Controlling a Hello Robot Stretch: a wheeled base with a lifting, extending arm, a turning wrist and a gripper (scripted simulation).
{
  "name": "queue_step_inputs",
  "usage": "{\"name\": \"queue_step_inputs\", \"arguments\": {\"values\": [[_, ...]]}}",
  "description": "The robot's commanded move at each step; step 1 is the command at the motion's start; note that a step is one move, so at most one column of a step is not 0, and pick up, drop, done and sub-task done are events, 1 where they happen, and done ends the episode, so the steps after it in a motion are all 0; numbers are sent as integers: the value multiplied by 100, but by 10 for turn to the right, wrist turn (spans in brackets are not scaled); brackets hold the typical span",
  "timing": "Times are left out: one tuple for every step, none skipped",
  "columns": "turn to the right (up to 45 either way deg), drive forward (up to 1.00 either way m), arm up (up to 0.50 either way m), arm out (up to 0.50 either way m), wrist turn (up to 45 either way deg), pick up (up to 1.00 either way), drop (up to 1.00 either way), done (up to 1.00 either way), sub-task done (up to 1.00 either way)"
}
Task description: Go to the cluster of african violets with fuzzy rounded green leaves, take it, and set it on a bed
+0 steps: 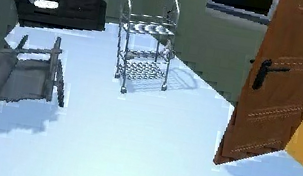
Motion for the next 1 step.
{"name": "queue_step_inputs", "arguments": {"values": [[450, 0, 0, 0, 0, 0, 0, 0, 0]]}}
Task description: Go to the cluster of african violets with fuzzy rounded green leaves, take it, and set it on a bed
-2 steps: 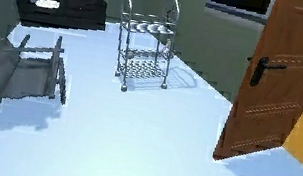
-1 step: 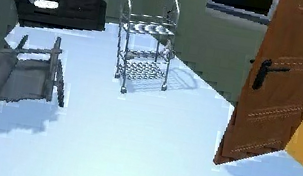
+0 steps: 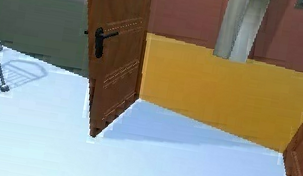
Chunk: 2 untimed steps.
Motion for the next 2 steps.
{"name": "queue_step_inputs", "arguments": {"values": [[90, 0, 0, 0, 0, 0, 0, 0, 0], [0, 100, 0, 0, 0, 0, 0, 0, 0]]}}
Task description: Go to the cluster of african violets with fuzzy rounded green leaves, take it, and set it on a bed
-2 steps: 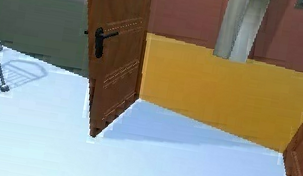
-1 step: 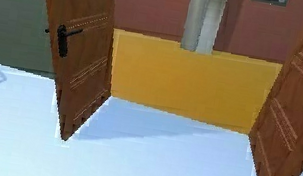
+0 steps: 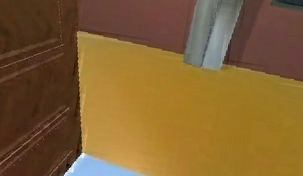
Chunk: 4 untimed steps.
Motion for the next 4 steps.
{"name": "queue_step_inputs", "arguments": {"values": [[60, 0, 0, 0, 0, 0, 0, 0, 0], [0, 50, 0, 0, 0, 0, 0, 0, 0], [-150, 0, 0, 0, 0, 0, 0, 0, 0], [0, 95, 0, 0, 0, 0, 0, 0, 0]]}}
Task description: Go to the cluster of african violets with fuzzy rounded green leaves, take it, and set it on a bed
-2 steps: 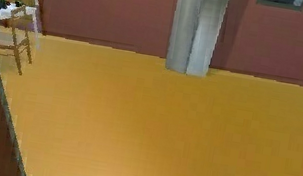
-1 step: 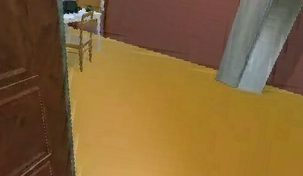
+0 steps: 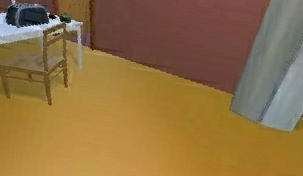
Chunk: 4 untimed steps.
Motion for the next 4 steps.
{"name": "queue_step_inputs", "arguments": {"values": [[-120, 0, 0, 0, 0, 0, 0, 0, 0], [0, 100, 0, 0, 0, 0, 0, 0, 0], [-30, 0, 0, 0, 0, 0, 0, 0, 0], [0, 100, 0, 0, 0, 0, 0, 0, 0]]}}
